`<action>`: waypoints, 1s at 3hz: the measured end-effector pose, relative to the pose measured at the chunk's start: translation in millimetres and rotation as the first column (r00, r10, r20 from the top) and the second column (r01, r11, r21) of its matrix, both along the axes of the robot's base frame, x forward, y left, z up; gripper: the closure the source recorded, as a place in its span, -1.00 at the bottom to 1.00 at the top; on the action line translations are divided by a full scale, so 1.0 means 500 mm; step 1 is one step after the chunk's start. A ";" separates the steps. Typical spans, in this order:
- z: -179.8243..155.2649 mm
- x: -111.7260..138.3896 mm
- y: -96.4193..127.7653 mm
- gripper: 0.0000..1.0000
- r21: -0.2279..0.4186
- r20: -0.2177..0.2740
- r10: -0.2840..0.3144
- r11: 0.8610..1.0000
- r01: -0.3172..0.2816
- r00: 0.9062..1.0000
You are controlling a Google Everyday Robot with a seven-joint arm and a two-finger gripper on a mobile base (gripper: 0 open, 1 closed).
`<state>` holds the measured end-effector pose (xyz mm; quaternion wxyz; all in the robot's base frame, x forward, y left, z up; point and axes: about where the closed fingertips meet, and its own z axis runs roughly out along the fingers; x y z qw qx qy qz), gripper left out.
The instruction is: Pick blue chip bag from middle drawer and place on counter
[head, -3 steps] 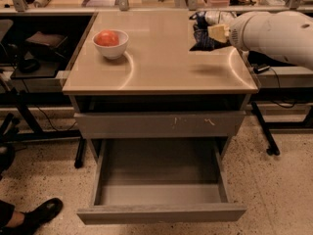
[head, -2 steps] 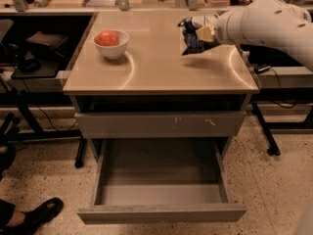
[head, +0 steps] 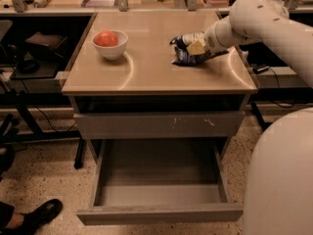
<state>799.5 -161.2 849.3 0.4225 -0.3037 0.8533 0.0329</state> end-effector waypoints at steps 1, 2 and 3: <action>0.007 0.000 0.000 0.62 0.000 0.000 0.000 1.000 0.000 1.000; 0.007 0.000 0.000 0.15 0.000 0.000 0.000 1.000 0.000 1.000; 0.007 0.000 0.000 -0.31 0.000 0.000 0.000 1.000 0.000 1.000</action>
Offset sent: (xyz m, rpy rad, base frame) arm 0.0000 0.0000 0.0036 0.0000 0.0000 0.0000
